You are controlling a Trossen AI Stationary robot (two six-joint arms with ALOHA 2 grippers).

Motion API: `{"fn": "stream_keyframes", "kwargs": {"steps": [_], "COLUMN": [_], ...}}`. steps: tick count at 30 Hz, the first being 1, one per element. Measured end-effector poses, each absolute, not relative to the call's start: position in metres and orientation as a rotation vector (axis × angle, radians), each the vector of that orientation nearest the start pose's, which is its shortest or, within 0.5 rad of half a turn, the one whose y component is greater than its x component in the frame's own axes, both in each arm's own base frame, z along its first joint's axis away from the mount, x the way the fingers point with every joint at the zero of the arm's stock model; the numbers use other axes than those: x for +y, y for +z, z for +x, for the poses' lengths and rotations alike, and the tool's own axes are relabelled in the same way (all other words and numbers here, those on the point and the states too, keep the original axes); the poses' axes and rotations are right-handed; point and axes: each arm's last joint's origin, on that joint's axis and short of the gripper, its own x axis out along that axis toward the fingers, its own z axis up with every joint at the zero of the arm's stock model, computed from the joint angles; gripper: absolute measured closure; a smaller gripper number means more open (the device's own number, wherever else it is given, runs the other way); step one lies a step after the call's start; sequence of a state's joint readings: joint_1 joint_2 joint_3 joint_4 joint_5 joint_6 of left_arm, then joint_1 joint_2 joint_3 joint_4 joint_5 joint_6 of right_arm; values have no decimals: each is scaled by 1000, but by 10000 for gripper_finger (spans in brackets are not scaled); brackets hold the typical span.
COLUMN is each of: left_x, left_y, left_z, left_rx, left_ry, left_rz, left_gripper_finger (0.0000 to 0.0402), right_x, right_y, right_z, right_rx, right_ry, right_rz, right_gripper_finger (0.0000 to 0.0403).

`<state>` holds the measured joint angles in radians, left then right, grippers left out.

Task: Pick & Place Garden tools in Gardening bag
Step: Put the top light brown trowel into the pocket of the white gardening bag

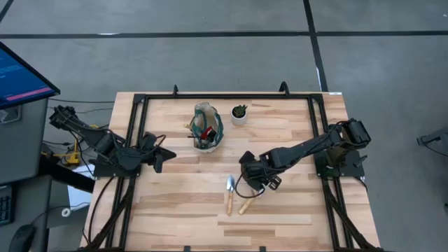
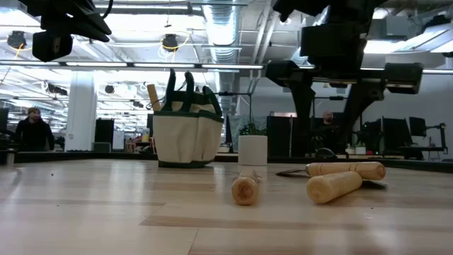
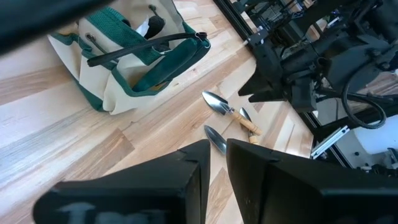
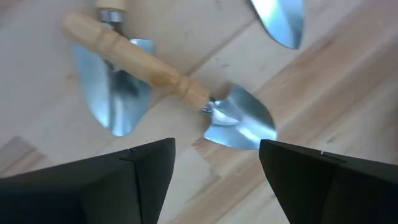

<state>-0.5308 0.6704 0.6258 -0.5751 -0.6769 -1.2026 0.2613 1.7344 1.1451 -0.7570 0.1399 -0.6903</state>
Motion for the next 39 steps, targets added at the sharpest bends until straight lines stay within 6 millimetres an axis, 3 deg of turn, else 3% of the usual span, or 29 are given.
{"fn": "stream_keyframes", "kwargs": {"steps": [16, 20, 22, 27, 31, 33, 39], "left_x": [-52, -53, -54, -59, -65, -68, -70], "left_y": [264, 267, 270, 278, 286, 288, 290], "left_z": [125, 126, 128, 136, 147, 151, 155], "left_rx": [346, 324, 297, 231, 158, 137, 111], "left_ry": [413, 400, 384, 321, 257, 240, 227], "left_rz": [-823, -844, -868, -847, -793, -773, -776], "left_gripper_finger": [357, 357, 358, 392, 400, 401, 401], "right_x": [111, 113, 114, 114, 114, 115, 131], "right_y": [179, 181, 194, 244, 269, 270, 238], "right_z": [305, 301, 301, 301, 293, 289, 278], "right_rx": [1169, 1224, 1244, 1174, 1120, 1153, 1306], "right_ry": [652, 590, 521, 391, 301, 271, 169], "right_rz": [-899, -857, -784, -497, -283, -185, -41], "right_gripper_finger": [179, 191, 200, 253, 347, 387, 400]}}
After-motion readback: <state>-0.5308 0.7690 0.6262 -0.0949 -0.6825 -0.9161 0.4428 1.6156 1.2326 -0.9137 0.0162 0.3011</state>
